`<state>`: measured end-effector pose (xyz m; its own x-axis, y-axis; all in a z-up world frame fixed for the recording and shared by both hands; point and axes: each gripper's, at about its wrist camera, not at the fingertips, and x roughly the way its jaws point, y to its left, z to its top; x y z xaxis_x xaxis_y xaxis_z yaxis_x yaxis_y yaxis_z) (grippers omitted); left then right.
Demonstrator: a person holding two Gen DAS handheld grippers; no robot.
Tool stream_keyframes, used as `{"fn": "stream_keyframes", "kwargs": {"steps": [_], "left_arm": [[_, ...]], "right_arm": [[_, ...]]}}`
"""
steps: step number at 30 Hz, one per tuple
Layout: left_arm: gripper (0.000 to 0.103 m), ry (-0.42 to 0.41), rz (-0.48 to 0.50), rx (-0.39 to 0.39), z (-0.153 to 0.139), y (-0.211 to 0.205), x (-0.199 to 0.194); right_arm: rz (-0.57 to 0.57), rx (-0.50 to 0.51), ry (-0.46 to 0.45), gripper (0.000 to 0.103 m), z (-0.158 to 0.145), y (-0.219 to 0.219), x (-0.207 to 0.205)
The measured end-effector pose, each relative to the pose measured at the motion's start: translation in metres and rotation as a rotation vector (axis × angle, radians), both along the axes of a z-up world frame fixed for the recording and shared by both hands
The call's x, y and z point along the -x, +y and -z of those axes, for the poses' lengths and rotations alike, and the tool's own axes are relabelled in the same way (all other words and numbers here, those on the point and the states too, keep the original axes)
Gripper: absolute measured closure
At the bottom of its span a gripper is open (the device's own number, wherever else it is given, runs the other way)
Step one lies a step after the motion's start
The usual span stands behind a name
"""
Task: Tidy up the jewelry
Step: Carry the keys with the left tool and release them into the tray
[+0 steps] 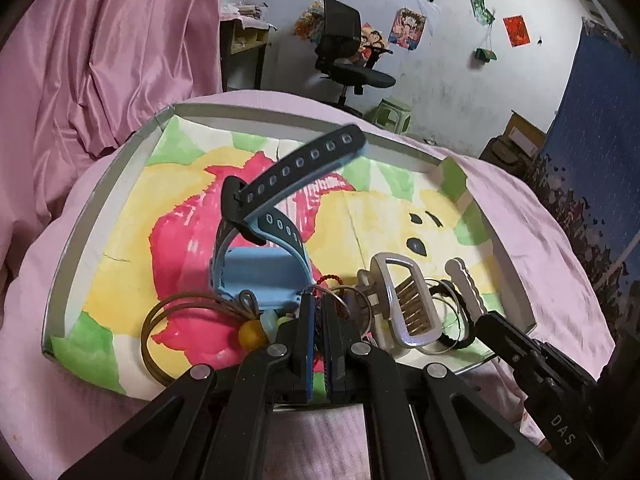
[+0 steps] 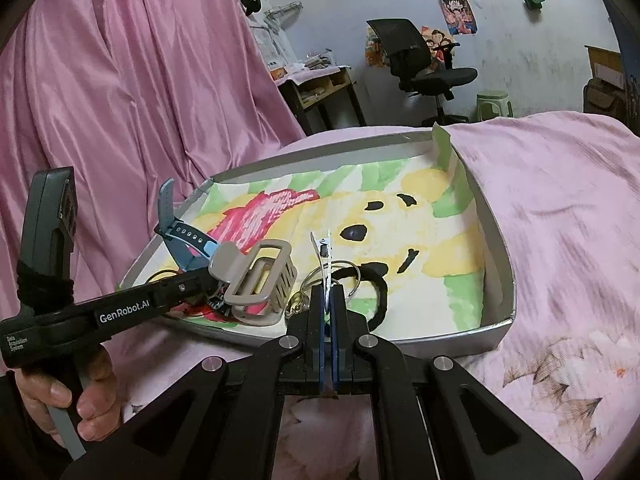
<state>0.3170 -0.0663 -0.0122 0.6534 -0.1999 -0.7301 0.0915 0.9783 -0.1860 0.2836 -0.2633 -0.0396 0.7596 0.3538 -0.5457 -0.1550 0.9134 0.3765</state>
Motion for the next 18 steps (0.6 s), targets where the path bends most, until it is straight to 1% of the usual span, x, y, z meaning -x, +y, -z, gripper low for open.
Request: {"fn": "stream_keyframes", "kwargs": {"steps": [3, 8, 10, 11, 12, 13, 15, 16, 18], "left_arm": [[0.099, 0.006, 0.005, -0.016, 0.0, -0.002, 0.0], [0.099, 0.006, 0.011, -0.016, -0.001, -0.002, 0.002], [0.098, 0.005, 0.015, -0.012, -0.001, -0.002, 0.003], [0.095, 0.003, 0.019, -0.01, -0.002, -0.002, 0.003], [0.088, -0.002, 0.028, -0.006, -0.003, -0.002, 0.005], [0.083, -0.009, 0.033, -0.003, -0.003, -0.002, 0.006], [0.056, -0.035, 0.034, -0.015, -0.007, -0.004, 0.011], [0.05, -0.05, 0.026, -0.022, -0.008, -0.004, 0.013], [0.049, -0.065, 0.016, -0.019, -0.011, 0.0, 0.016]], "right_arm": [[-0.002, 0.008, 0.012, 0.1, 0.001, 0.002, -0.002], [0.0, 0.025, 0.015, 0.1, 0.0, 0.003, -0.002], [0.0, 0.026, 0.015, 0.1, 0.001, 0.003, -0.002], [-0.001, 0.026, 0.015, 0.099, 0.0, 0.003, -0.001], [-0.001, 0.027, 0.015, 0.099, 0.0, 0.003, -0.002], [0.0, 0.028, 0.014, 0.099, 0.0, 0.003, -0.002], [0.001, 0.029, 0.012, 0.099, 0.0, 0.003, -0.001], [0.001, 0.03, 0.01, 0.099, -0.001, 0.002, 0.001], [0.003, 0.031, 0.007, 0.099, -0.002, 0.002, 0.001]]}}
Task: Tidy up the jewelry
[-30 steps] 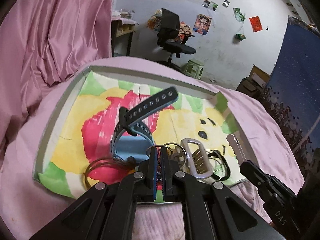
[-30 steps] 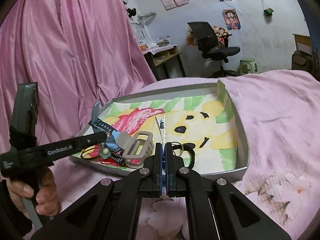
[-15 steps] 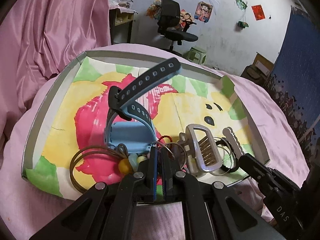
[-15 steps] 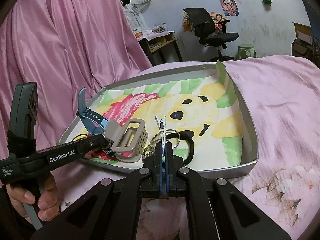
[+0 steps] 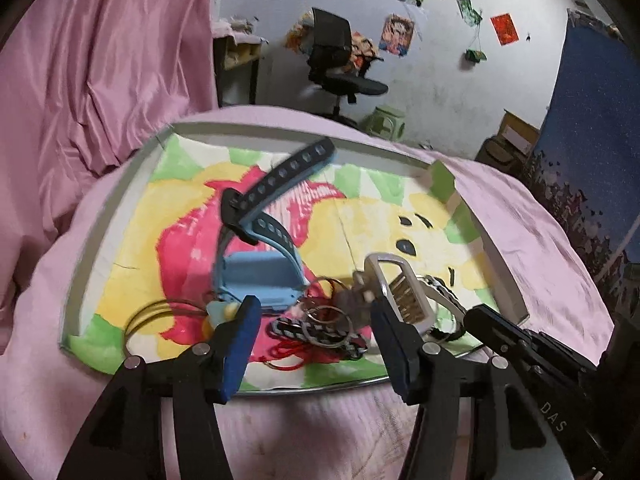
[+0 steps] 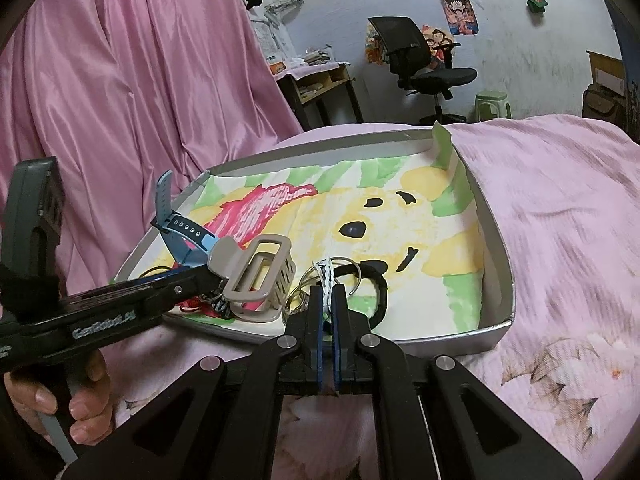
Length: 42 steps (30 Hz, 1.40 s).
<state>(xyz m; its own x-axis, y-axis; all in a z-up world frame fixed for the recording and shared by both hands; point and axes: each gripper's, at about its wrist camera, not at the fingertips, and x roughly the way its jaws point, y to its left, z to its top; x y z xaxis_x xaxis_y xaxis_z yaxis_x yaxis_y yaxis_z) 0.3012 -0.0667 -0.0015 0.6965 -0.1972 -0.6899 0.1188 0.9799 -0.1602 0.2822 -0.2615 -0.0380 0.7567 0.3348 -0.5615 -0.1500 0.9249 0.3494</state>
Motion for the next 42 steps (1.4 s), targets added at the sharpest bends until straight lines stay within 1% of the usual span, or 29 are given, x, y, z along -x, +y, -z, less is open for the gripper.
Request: {"fn": "stream_keyframes", "kwargs": {"steps": [3, 7, 8, 9, 10, 11, 13, 16, 18, 19, 21, 22, 23, 24, 26, 27, 29, 30, 32, 34, 42], "left_arm": [[0.049, 0.0, -0.011, 0.035, -0.001, 0.008, 0.001], [0.048, -0.006, -0.021, 0.054, -0.003, 0.014, 0.006], [0.046, -0.011, -0.021, 0.054, -0.004, 0.015, 0.009], [0.043, -0.015, -0.021, 0.053, -0.004, 0.015, 0.01], [0.04, -0.024, -0.021, 0.049, -0.006, 0.015, 0.013], [0.037, -0.036, -0.022, 0.045, -0.008, 0.015, 0.016], [0.036, -0.055, -0.022, 0.04, -0.011, 0.016, 0.021], [0.034, -0.078, -0.022, 0.028, -0.015, 0.017, 0.029], [0.028, -0.093, -0.022, 0.024, -0.018, 0.018, 0.035], [0.027, -0.106, -0.023, 0.019, -0.02, 0.019, 0.038], [0.024, -0.126, -0.022, 0.012, -0.024, 0.02, 0.043], [0.022, -0.136, -0.022, 0.008, -0.025, 0.02, 0.046], [0.019, -0.146, -0.024, 0.006, -0.027, 0.021, 0.049], [0.014, -0.154, -0.028, 0.002, -0.029, 0.022, 0.052], [0.009, -0.171, -0.046, -0.008, -0.031, 0.025, 0.056], [0.007, -0.18, -0.054, -0.01, -0.032, 0.026, 0.058], [0.003, -0.201, -0.071, -0.009, -0.035, 0.031, 0.064], [0.001, -0.209, -0.075, -0.006, -0.035, 0.033, 0.067], [0.0, -0.235, -0.089, -0.004, -0.038, 0.037, 0.073], [0.0, -0.266, -0.096, -0.009, -0.041, 0.04, 0.081], [0.0, -0.333, -0.129, -0.015, -0.047, 0.047, 0.109]], "right_arm": [[0.003, 0.002, -0.005, 0.099, -0.001, 0.0, 0.002], [0.011, 0.009, -0.017, 0.099, -0.005, -0.001, 0.007], [0.014, 0.012, -0.021, 0.099, -0.006, -0.002, 0.008], [0.017, 0.016, -0.026, 0.098, -0.007, -0.002, 0.009], [0.021, 0.019, -0.03, 0.094, -0.009, -0.002, 0.011], [0.024, 0.022, -0.036, 0.085, -0.01, -0.003, 0.012], [0.031, 0.025, -0.047, 0.073, -0.013, -0.004, 0.016], [0.04, 0.035, -0.066, 0.072, -0.019, -0.004, 0.022], [0.047, 0.046, -0.083, 0.072, -0.024, -0.004, 0.027], [0.049, 0.052, -0.093, 0.072, -0.026, -0.004, 0.03], [0.059, 0.066, -0.114, 0.063, -0.032, -0.005, 0.036], [0.066, 0.073, -0.126, 0.057, -0.034, -0.005, 0.04], [0.074, 0.081, -0.137, 0.053, -0.037, -0.005, 0.043], [0.08, 0.085, -0.146, 0.051, -0.039, -0.005, 0.046], [0.094, 0.091, -0.16, 0.043, -0.045, -0.007, 0.05], [0.105, 0.099, -0.169, 0.04, -0.048, -0.008, 0.053], [0.119, 0.112, -0.178, 0.031, -0.052, -0.007, 0.057], [0.125, 0.117, -0.181, 0.029, -0.054, -0.008, 0.06], [0.138, 0.124, -0.187, 0.017, -0.057, -0.009, 0.065], [0.144, 0.122, -0.196, 0.012, -0.059, -0.01, 0.07], [0.153, 0.133, -0.226, 0.004, -0.07, -0.008, 0.092]]}}
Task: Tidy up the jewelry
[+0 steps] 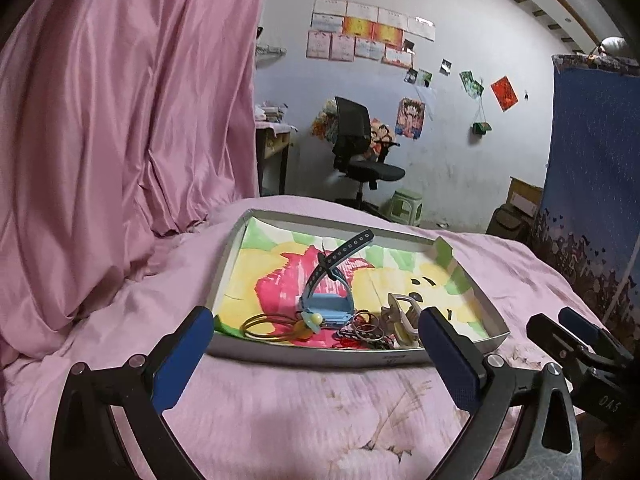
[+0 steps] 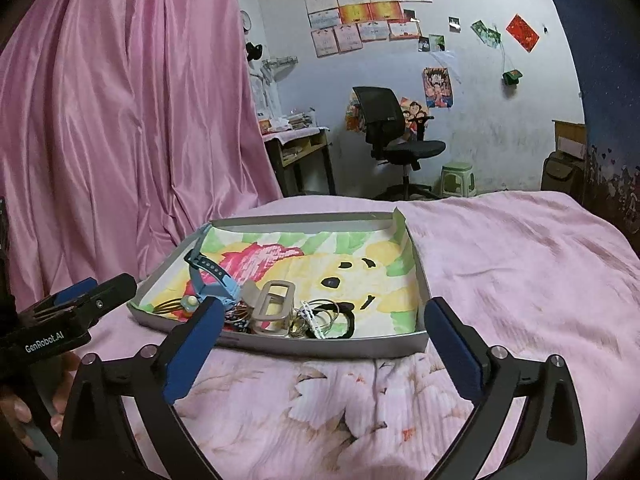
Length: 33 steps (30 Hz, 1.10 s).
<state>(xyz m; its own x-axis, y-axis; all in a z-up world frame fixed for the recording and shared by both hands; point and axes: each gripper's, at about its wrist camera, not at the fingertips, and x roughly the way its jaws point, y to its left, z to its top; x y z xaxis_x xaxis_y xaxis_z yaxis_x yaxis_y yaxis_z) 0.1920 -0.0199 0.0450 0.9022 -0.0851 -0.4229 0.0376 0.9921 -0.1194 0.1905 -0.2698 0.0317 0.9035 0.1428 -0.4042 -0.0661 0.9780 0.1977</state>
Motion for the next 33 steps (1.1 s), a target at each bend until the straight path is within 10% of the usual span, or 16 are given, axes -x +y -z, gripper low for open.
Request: {"fn": "stream_keyframes", "kwargs": {"steps": [33], "left_arm": [[0.0, -0.125, -0.056, -0.053, -0.006, 0.013, 0.112]], "right_arm": [[0.023, 0.041, -0.123, 0.001, -0.017, 0.012, 0.108]]}}
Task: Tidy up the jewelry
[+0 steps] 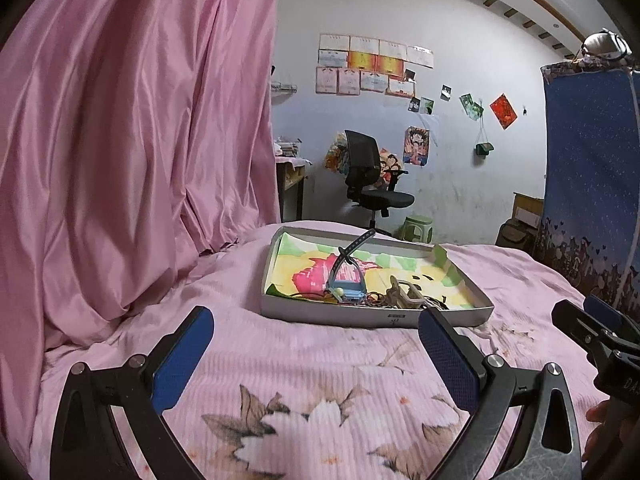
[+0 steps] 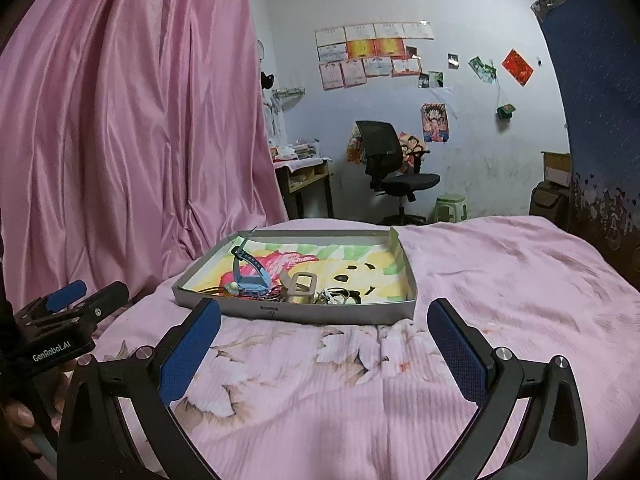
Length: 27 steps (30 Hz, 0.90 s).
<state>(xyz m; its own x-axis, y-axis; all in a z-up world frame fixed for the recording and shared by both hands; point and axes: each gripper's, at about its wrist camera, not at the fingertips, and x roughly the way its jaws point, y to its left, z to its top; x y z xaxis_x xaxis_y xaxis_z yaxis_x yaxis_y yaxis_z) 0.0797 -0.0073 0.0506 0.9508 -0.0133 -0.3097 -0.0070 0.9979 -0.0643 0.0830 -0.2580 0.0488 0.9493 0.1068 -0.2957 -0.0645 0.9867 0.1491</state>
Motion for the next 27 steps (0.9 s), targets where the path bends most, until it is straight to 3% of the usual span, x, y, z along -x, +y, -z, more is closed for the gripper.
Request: {"fn": "stream_keyframes", "kwargs": {"steps": [27], "left_arm": [[0.0, -0.03, -0.037, -0.034, 0.025, 0.011, 0.062]], "right_arm": [[0.051, 0.034, -0.05, 0.001, 0.013, 0.016, 0.066]]}}
